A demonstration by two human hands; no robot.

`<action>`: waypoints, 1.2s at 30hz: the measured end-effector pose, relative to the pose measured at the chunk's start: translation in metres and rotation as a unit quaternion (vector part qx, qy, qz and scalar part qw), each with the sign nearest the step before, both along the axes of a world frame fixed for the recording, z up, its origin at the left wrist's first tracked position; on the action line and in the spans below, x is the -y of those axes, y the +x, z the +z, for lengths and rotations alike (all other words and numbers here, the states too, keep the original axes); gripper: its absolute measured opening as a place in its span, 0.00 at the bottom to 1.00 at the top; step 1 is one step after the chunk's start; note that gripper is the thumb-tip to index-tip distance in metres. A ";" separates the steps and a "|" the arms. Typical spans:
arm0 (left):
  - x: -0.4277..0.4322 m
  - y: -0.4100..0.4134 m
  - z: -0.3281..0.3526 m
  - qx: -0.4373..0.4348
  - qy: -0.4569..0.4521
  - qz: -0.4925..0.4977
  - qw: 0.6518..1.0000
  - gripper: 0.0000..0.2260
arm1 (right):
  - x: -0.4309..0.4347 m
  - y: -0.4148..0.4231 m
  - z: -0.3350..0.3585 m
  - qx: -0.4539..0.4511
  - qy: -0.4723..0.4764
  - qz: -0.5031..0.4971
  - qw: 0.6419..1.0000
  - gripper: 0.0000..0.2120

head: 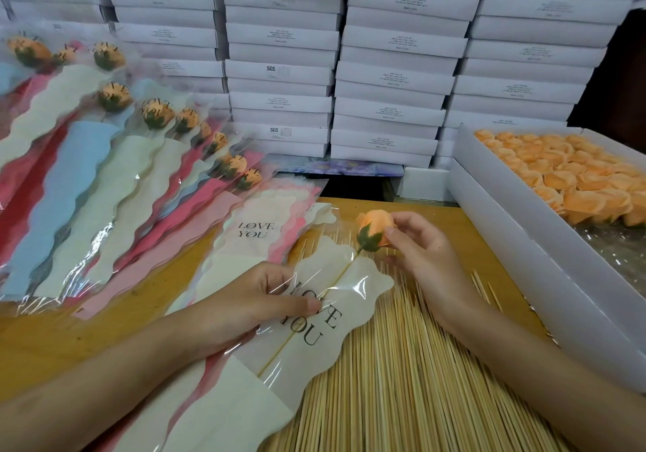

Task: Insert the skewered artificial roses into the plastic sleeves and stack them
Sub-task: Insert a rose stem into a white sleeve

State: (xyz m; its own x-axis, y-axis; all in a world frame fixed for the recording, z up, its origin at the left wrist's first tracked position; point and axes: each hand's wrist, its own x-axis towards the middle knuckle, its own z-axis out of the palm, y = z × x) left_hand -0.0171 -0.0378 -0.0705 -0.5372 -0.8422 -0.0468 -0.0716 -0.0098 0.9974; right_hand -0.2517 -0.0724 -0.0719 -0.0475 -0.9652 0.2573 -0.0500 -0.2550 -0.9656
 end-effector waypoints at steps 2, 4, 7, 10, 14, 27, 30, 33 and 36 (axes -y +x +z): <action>0.001 0.000 0.000 0.001 0.008 0.005 1.000 0.12 | -0.001 0.001 0.000 0.002 -0.008 0.012 1.000 0.06; 0.000 0.000 0.001 -0.004 0.015 -0.003 1.000 0.07 | -0.001 0.002 0.000 -0.011 -0.022 0.019 1.000 0.07; -0.001 0.000 0.002 -0.005 0.012 0.008 1.000 0.07 | -0.003 0.002 -0.001 -0.039 -0.046 0.035 0.998 0.06; -0.002 0.000 0.003 -0.025 0.015 0.019 0.999 0.10 | -0.006 0.003 0.000 -0.051 -0.068 0.069 0.994 0.06; -0.002 -0.002 0.005 -0.055 0.020 0.024 0.998 0.13 | -0.011 0.007 0.002 -0.064 -0.097 0.109 0.987 0.13; -0.004 -0.003 0.011 -0.047 0.037 0.018 0.998 0.07 | -0.013 0.007 0.003 -0.067 -0.096 0.133 0.984 0.11; -0.007 -0.006 0.013 -0.069 0.050 0.053 0.995 0.04 | -0.010 0.006 0.002 -0.099 -0.094 0.120 0.983 0.07; -0.003 -0.007 0.009 -0.073 0.048 0.092 0.992 0.10 | -0.009 0.005 0.000 -0.110 -0.082 0.113 0.984 0.06; 0.000 -0.008 0.007 -0.078 0.058 0.109 0.989 0.12 | -0.009 0.006 0.001 -0.118 -0.074 0.112 0.984 0.07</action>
